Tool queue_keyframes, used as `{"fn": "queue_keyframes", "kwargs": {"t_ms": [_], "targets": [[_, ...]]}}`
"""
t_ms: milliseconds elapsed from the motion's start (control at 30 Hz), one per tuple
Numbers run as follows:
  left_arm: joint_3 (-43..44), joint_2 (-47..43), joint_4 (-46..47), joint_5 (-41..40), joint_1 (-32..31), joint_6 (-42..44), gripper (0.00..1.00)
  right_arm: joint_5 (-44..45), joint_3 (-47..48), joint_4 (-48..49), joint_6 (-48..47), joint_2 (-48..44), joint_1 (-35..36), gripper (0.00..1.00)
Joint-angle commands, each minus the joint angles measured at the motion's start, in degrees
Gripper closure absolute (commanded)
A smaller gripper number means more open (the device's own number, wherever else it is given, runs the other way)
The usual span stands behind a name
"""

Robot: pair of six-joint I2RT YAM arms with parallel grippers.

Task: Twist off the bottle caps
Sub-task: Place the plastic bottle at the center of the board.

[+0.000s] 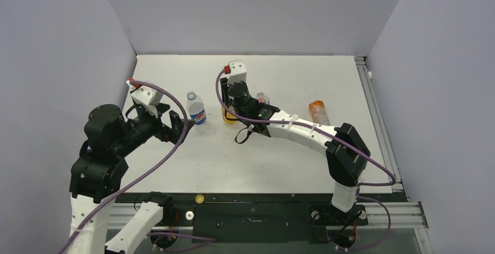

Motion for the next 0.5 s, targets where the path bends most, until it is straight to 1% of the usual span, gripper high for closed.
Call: {"fn": "queue_keyframes", "kwargs": {"t_ms": [0,100,167,200,233,267,367,433,467], "targets": [[0.66,-0.75,1.02,-0.06,0.08,-0.20,0.03,1.88,-0.88,4.64,1.93,1.03,0.15,1.00],[0.47,-0.67,1.09,1.23,0.07,-0.48,0.03,2.09,-1.57,4.46,2.45,0.93,0.15,1.00],[0.51,-0.32,1.16,2.07,0.09,-0.92,0.03,2.23,-2.23,4.35,2.51,0.21,0.20,0.93],[0.73,-0.05,1.11,2.67,0.05,-0.99,0.03,2.27,-2.44,4.41,2.52,-0.09,0.24,0.88],[0.82,0.09,1.15,2.90,0.07,-1.10,0.03,2.14,-2.95,4.41,2.48,-0.68,0.24,0.86],[1.07,0.25,1.32,3.20,0.09,-1.12,0.03,2.09,-3.15,4.27,2.27,-0.97,0.25,0.81],[1.34,0.36,1.56,3.40,0.09,-1.05,0.04,2.28,-3.55,3.72,2.13,-2.12,0.18,0.75],[1.33,0.21,1.62,3.39,0.06,-0.93,0.03,2.18,-3.72,3.30,1.80,-2.64,0.20,0.69],[1.22,-0.01,1.58,3.39,0.08,-0.86,0.03,2.06,-3.49,2.93,1.66,-2.74,0.24,0.61]]}}
